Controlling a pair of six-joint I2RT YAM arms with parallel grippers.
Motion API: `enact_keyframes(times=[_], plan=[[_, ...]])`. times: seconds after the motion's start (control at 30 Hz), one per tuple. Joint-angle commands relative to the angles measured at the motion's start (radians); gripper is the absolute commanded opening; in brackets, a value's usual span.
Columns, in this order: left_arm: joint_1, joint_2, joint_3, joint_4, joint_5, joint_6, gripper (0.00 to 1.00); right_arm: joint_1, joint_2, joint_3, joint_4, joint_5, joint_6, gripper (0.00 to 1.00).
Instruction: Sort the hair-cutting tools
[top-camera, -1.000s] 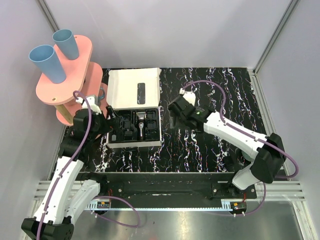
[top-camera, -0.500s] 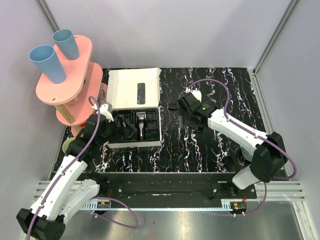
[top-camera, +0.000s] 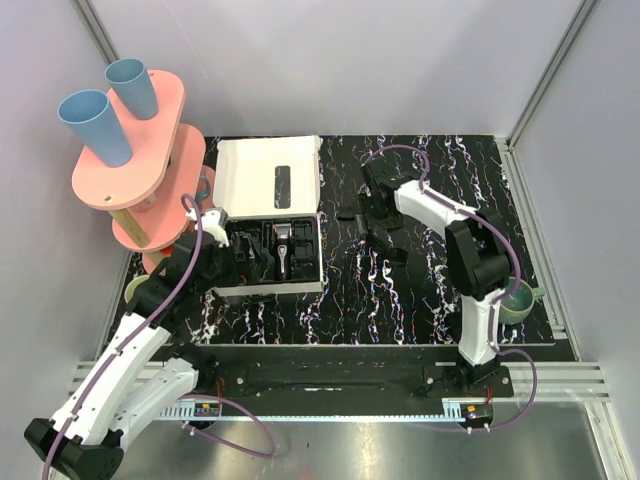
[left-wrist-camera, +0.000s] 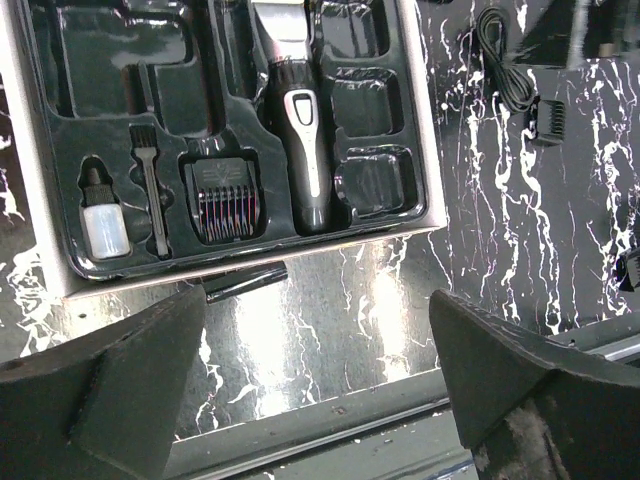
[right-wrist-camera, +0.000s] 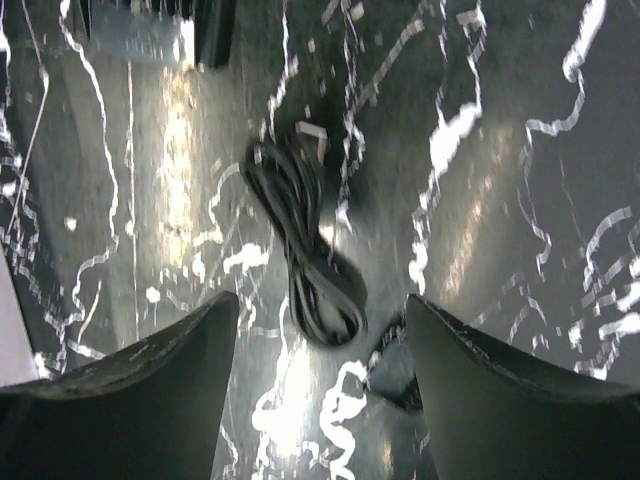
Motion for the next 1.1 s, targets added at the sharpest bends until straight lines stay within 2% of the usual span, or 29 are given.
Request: enact_keyframes(times=[0.0,0.2,0.3,0.33,0.43,0.57,0.7,0.87,1.03,1.07], plan=[[-0.004,-0.017,0.055,0.014,-0.026,0.07,0.99,-0.024,0.098,0.128,-0.004,-0.062,-0.066,0.74],[-0.006,-0.026,0.051,0.014,-0.094,0.095,0.99,-0.038,0.17,0.179,-0.007,-0.079,-0.073,0.67],[-0.004,-0.034,0.052,0.016,-0.132,0.095,0.99,-0.038,0.187,0.181,-0.01,-0.088,-0.075,0.55],[-0.006,-0.035,0.054,0.016,-0.147,0.095,0.99,-0.038,0.192,0.181,-0.015,-0.086,-0.07,0.42],[-0.006,-0.046,0.06,0.016,-0.164,0.102,0.99,-0.038,0.198,0.184,-0.019,-0.115,-0.06,0.28],[-0.004,-0.054,0.057,0.019,-0.183,0.124,0.99,-0.038,0.202,0.199,-0.021,-0.172,-0.047,0.17],[-0.004,-0.078,0.054,0.011,-0.195,0.119,0.99,-0.036,0.166,0.207,-0.025,-0.18,-0.008,0.15],[-0.004,-0.135,0.025,0.008,-0.246,0.095,0.99,-0.004,0.012,0.185,0.031,-0.235,0.078,0.15],[-0.004,-0.178,0.028,-0.004,-0.324,0.079,0.99,0.16,-0.107,0.182,0.106,-0.176,0.121,0.15],[-0.004,-0.181,0.031,-0.012,-0.332,0.078,0.99,0.182,-0.123,0.169,0.164,-0.175,0.129,0.15]])
